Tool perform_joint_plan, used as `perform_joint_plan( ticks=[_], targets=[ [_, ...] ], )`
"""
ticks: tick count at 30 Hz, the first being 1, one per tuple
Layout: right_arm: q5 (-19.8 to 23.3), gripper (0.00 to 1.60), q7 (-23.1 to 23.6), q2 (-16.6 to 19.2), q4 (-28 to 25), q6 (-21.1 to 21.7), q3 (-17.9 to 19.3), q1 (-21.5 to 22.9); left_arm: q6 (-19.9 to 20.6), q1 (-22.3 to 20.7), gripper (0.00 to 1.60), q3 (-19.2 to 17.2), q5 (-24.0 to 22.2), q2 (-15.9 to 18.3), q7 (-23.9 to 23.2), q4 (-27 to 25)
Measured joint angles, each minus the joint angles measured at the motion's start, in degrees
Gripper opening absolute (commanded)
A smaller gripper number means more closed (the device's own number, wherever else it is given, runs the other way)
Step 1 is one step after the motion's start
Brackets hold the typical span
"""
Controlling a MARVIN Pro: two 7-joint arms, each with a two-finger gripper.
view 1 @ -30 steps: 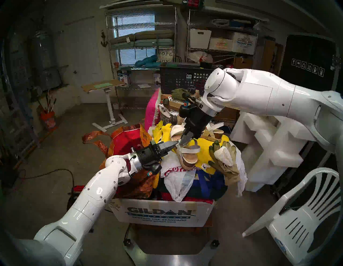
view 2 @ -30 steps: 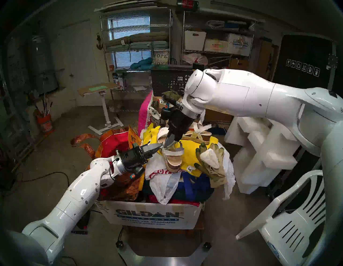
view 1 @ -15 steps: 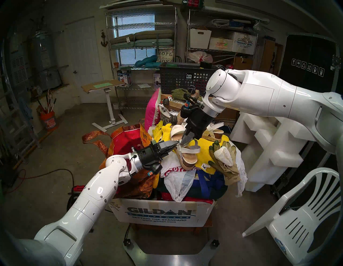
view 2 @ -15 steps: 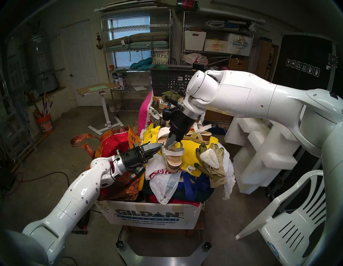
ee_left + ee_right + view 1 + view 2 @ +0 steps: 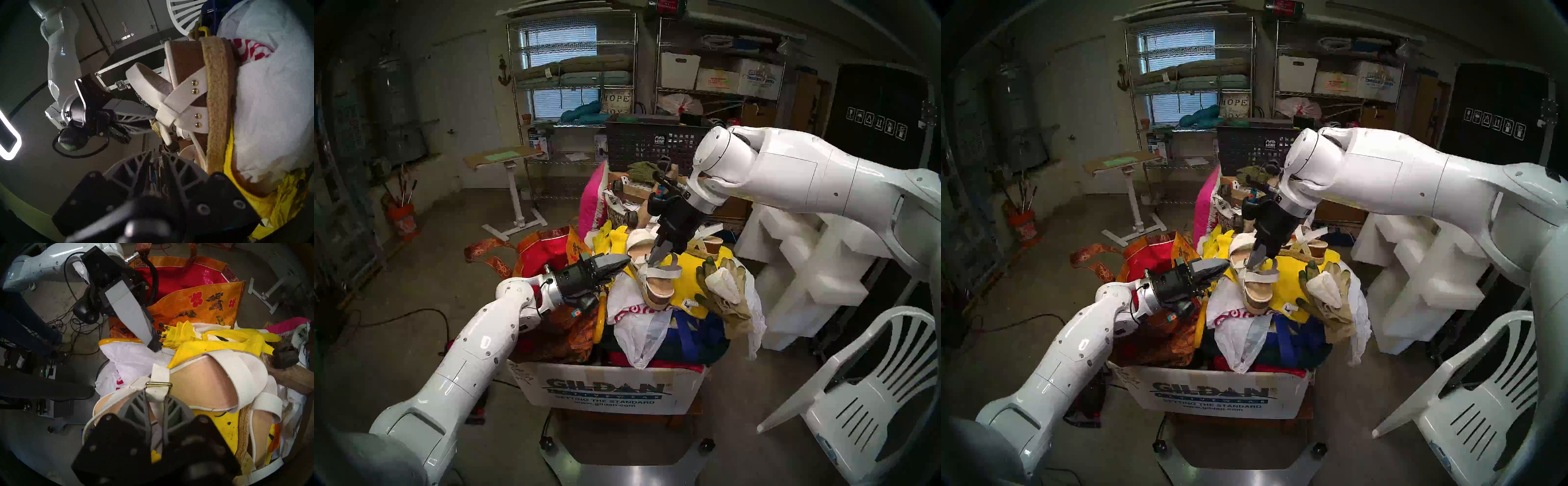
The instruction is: Unbuckle a shoe
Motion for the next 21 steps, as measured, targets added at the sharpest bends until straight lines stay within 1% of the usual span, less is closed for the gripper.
perform_joint_plan(
  ticks=[3, 6, 10, 13, 14, 17, 19, 21],
  targets=[
    [-0.2, 0.0, 0.3, 0.0, 0.0, 0.1, 0.0, 0.0, -0.7, -0.5, 0.75, -0.4, -0.3, 0.3, 0.0, -0.1],
    [-0.4, 0.0, 0.4, -0.1, 0.2, 0.3, 0.0, -0.1, -2.2, -1.0, 0.72, -1.2, -1.5, 0.5, -0.4, -1.1],
    [-0.7, 0.0, 0.5, -0.3, 0.3, 0.3, 0.1, -0.1, -4.9, -1.3, 0.7, -2.1, -4.2, 0.8, -2.8, -3.1],
    [-0.8, 0.0, 0.5, -0.6, 0.5, 0.3, 0.2, -0.2, -6.8, -1.3, 0.65, -2.5, -7.1, 1.0, -6.4, -4.8],
    [-0.8, 0.0, 0.4, -0.7, 0.5, 0.3, 0.2, -0.2, -7.1, -1.3, 0.65, -2.5, -8.0, 1.1, -7.6, -5.2],
    [-0.7, 0.0, 0.4, -0.9, 0.6, 0.2, 0.4, -0.2, -7.7, -1.3, 0.73, -2.4, -10.8, 1.3, -11.1, -6.3],
    [-0.7, 0.0, 0.4, -1.0, 0.6, 0.2, 0.4, -0.2, -7.9, -1.3, 0.69, -2.2, -12.3, 1.4, -13.1, -6.8],
    [-0.6, 0.0, 0.3, -1.1, 0.6, 0.2, 0.5, -0.3, -8.0, -1.2, 0.7, -1.7, -14.6, 1.6, -16.0, -7.6]
  ],
)
